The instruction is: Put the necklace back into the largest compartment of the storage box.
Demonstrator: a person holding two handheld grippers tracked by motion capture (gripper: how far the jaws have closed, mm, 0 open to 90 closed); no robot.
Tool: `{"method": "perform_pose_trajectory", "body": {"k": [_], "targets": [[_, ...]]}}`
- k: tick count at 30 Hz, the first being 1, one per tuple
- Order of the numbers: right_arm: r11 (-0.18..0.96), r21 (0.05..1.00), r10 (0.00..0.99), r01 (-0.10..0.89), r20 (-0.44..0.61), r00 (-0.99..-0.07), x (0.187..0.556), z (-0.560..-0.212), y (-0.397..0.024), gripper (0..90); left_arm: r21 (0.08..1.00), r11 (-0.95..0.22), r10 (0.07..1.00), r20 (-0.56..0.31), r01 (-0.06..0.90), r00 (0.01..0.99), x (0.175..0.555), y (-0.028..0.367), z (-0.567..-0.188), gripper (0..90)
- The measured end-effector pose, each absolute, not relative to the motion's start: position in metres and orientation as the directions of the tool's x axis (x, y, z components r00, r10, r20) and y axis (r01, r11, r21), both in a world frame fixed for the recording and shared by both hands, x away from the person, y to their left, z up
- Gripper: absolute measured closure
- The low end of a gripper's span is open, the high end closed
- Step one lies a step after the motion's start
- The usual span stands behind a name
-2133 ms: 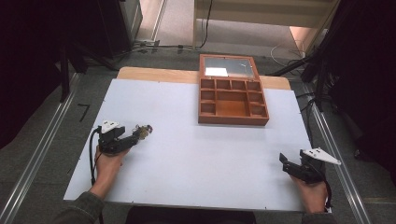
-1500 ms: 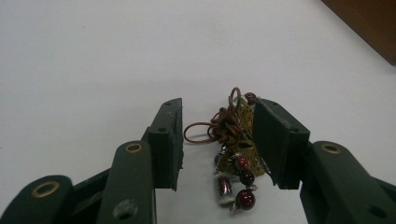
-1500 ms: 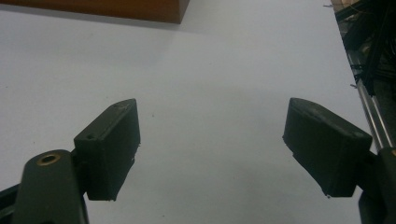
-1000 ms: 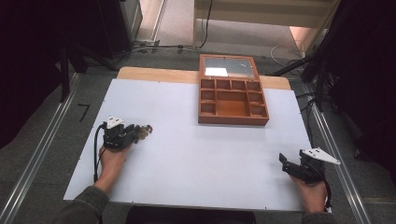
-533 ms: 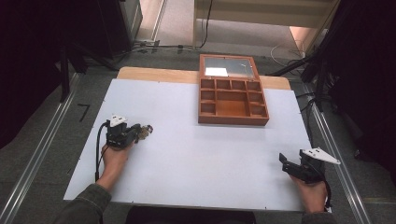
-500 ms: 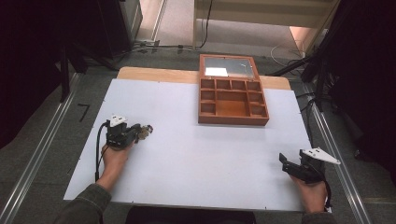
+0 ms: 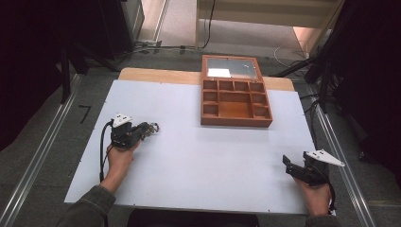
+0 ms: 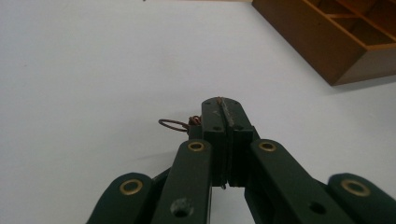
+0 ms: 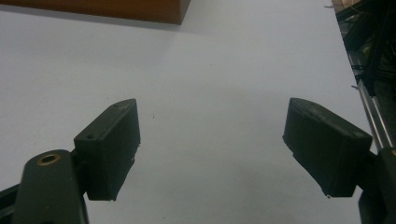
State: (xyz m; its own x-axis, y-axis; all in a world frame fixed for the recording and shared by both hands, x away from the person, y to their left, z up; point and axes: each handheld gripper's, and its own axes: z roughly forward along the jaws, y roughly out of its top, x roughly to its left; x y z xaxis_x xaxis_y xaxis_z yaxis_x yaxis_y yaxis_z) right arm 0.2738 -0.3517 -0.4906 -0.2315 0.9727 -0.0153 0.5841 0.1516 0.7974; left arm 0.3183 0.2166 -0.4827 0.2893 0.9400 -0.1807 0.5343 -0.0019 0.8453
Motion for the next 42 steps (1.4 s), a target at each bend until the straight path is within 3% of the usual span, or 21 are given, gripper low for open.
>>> {"method": "perform_pose_trajectory", "body": {"k": [42], "targets": [[0.148,0.799,0.972,0.582,-0.009,-0.235,0.274,-0.49,-0.351,16.9,0.87,-0.053,0.898,-0.173,0.491,0.405,0.331,0.155,-0.454,89.8]]}}
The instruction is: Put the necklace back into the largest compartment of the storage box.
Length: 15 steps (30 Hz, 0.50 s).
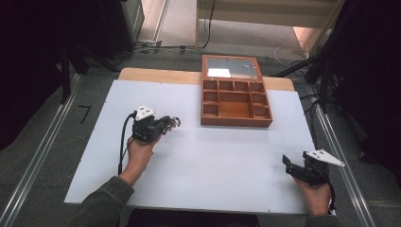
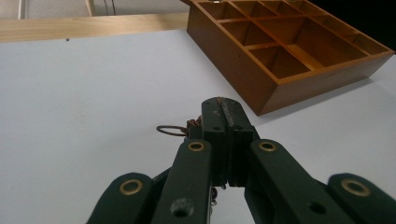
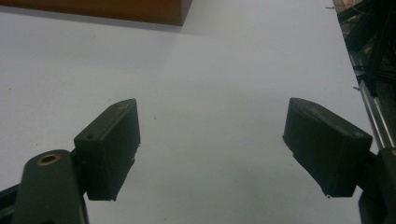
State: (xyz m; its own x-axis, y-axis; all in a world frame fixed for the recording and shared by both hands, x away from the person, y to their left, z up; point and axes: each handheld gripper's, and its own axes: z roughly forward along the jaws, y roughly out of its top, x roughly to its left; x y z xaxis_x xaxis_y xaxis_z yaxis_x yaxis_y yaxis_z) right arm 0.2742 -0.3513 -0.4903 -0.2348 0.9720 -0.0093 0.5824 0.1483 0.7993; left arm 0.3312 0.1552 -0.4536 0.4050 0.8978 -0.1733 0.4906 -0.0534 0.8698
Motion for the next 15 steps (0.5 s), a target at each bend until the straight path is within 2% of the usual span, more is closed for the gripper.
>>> {"method": "perform_pose_trajectory", "body": {"k": [15], "targets": [[0.153,0.799,0.97,0.581,-0.01,-0.242,0.274,-0.49,-0.35,16.9,0.875,-0.077,0.879,-0.167,0.478,0.447,0.338,0.128,-0.448,89.8]]}}
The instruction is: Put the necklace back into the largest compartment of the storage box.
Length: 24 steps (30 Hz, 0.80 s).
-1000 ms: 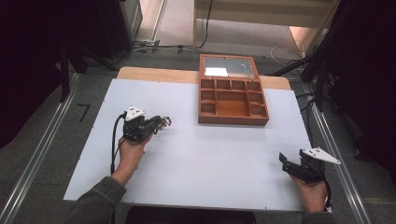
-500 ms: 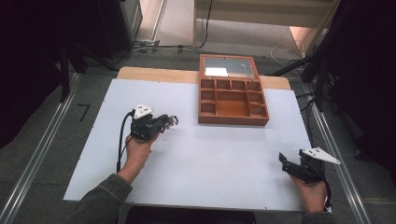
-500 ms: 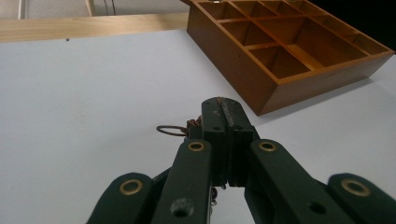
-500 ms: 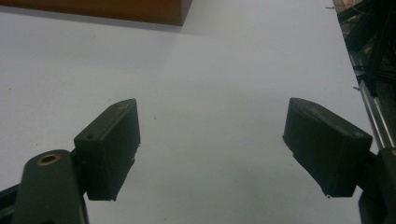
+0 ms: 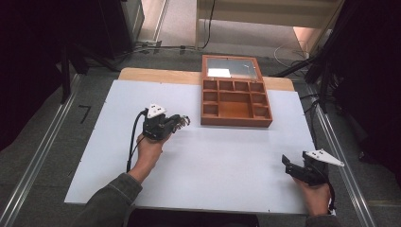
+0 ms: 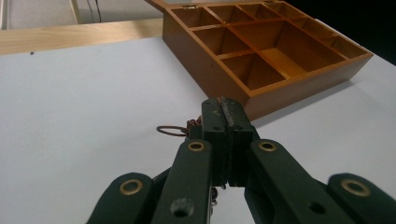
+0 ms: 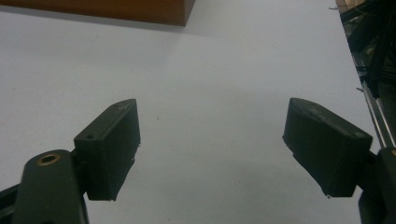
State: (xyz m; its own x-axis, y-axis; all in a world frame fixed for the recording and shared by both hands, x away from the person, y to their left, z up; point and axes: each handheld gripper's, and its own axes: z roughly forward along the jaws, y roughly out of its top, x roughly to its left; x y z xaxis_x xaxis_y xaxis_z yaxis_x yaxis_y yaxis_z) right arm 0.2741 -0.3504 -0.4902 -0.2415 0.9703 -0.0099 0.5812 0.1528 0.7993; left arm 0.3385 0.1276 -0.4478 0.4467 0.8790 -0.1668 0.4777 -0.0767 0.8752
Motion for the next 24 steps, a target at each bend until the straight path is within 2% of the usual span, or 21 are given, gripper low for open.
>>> {"method": "perform_pose_trajectory", "body": {"k": [24], "targets": [[0.152,0.803,0.968,0.576,-0.003,-0.25,0.274,-0.489,-0.349,16.9,0.882,-0.097,0.854,-0.163,0.46,0.494,0.352,0.088,-0.437,89.8]]}}
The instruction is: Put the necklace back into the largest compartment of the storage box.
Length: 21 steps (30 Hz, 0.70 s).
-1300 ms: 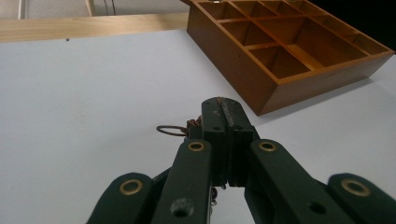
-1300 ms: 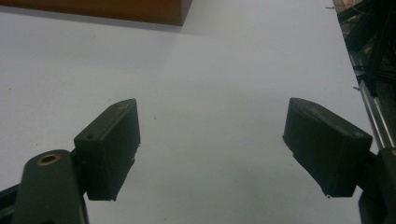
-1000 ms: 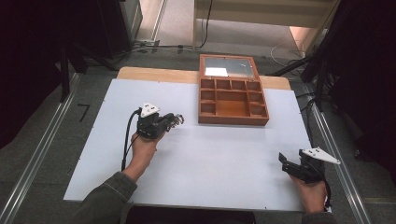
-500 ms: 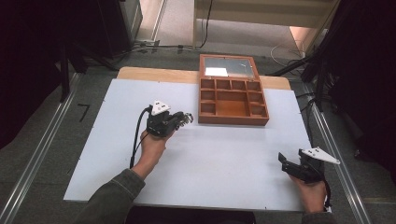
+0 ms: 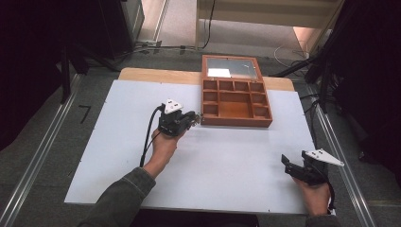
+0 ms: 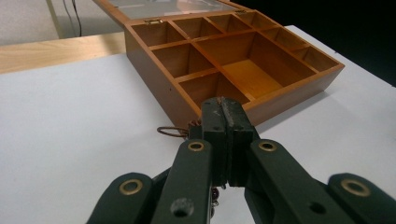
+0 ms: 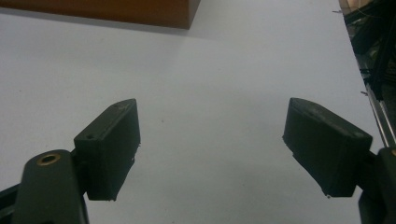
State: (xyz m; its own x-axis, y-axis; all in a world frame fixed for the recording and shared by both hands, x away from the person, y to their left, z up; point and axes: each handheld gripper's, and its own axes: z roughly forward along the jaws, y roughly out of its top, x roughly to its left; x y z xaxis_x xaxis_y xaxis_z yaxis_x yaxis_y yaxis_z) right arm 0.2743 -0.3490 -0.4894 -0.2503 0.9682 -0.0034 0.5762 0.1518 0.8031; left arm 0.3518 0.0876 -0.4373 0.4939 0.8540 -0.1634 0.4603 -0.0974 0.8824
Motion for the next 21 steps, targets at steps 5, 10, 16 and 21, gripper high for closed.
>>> {"method": "perform_pose_trajectory", "body": {"k": [5,10,16,21], "targets": [[0.151,0.803,0.968,0.577,-0.001,-0.251,0.274,-0.489,-0.349,16.9,0.88,-0.092,0.853,-0.171,0.466,0.492,0.355,0.085,-0.437,89.8],[0.151,0.803,0.967,0.577,0.0,-0.253,0.275,-0.489,-0.348,16.9,0.881,-0.091,0.851,-0.173,0.464,0.496,0.357,0.081,-0.435,89.8],[0.152,0.803,0.967,0.576,0.0,-0.254,0.275,-0.489,-0.348,16.9,0.882,-0.094,0.848,-0.173,0.463,0.502,0.361,0.074,-0.433,89.8],[0.156,0.801,0.965,0.578,0.0,-0.261,0.276,-0.49,-0.348,17.0,0.881,-0.098,0.846,-0.172,0.463,0.505,0.365,0.068,-0.432,89.8]]}}
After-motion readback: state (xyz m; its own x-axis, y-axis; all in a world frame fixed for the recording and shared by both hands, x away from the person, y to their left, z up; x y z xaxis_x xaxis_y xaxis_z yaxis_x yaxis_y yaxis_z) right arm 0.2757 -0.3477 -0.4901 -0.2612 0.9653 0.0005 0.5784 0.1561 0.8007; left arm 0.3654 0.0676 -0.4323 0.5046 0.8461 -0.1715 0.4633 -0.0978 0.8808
